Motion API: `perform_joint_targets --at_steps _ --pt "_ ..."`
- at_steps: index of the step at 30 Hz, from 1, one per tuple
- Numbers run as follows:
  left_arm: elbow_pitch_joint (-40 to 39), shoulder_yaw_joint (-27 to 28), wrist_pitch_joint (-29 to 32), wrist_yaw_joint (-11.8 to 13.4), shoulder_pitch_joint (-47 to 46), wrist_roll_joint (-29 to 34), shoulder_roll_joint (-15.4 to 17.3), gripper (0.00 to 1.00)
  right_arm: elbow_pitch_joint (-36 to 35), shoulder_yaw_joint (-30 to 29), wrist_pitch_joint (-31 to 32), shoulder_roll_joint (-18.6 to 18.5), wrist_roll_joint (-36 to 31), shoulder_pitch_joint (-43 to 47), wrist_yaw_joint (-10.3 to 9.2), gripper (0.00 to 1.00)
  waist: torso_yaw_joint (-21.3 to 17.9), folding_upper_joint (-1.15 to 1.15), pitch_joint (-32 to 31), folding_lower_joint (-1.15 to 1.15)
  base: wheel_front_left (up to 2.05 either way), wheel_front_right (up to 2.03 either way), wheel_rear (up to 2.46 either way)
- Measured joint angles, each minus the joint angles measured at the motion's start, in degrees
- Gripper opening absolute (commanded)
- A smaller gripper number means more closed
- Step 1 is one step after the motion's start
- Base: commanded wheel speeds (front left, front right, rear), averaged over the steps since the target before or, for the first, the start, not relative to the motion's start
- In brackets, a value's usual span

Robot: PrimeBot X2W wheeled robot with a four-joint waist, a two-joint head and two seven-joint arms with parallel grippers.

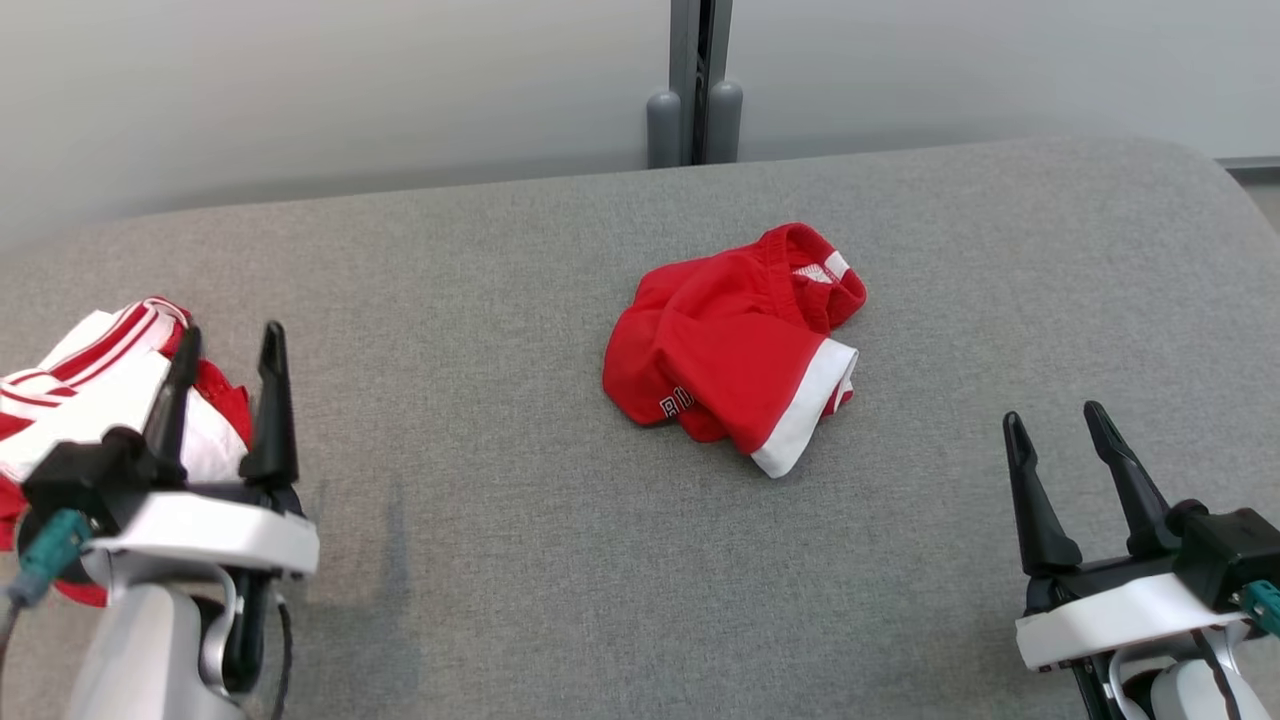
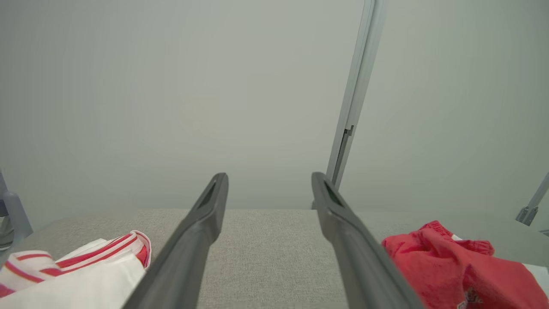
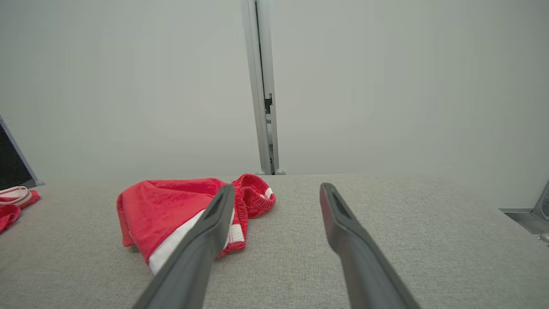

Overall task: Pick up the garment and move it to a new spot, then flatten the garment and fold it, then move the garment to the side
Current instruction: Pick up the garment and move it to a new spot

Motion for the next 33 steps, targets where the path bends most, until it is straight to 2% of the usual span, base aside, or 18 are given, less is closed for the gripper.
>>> perform_joint_targets --at_steps 19,33 --pt "-5.7 0.4 0.0 1.7 14.2 0.7 -3.6 1.00 2.4 -1.0 -0.2 0.0 0.2 3.1 0.00 1.00 4.5 0.00 -3.4 0.00 0.00 0.00 0.00" --pt "-6.8 0.8 0.0 1.8 17.0 1.5 -5.1 1.00 2.9 0.3 -0.2 0.4 0.3 3.4 0.00 1.00 4.9 0.00 -4.5 0.00 0.00 0.00 0.00"
